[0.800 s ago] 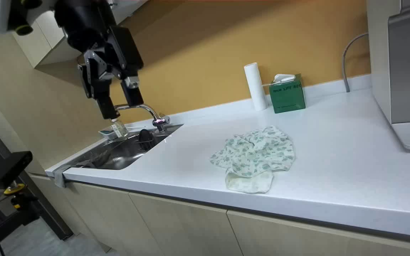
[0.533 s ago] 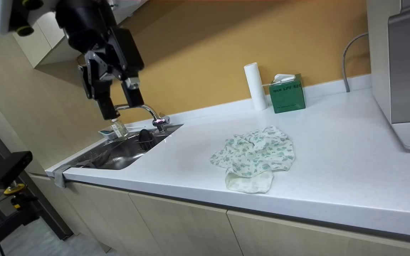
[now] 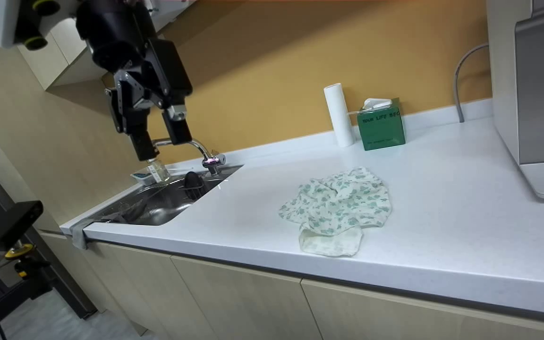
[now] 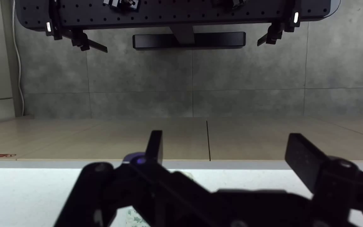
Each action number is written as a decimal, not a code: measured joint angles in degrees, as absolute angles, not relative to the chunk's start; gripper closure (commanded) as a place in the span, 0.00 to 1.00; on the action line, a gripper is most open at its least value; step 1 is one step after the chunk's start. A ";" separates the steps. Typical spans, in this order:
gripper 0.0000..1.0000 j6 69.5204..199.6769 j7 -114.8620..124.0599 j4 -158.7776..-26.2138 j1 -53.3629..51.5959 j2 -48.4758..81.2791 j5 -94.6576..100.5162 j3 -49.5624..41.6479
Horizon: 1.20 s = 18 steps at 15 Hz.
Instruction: Wipe the counter with the cloth
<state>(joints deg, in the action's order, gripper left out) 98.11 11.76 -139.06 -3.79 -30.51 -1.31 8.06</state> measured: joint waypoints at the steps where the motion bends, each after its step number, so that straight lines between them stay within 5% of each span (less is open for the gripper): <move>1: 0.00 98.11 11.76 -139.06 -3.79 -30.50 -1.31 8.06; 8: 0.00 98.38 11.88 -139.06 -3.77 -30.38 -1.10 8.08; 12: 0.00 114.95 12.65 -138.81 -1.13 -23.13 -1.19 7.27; 18: 0.00 117.09 11.35 -136.33 -1.30 -16.83 -1.44 6.26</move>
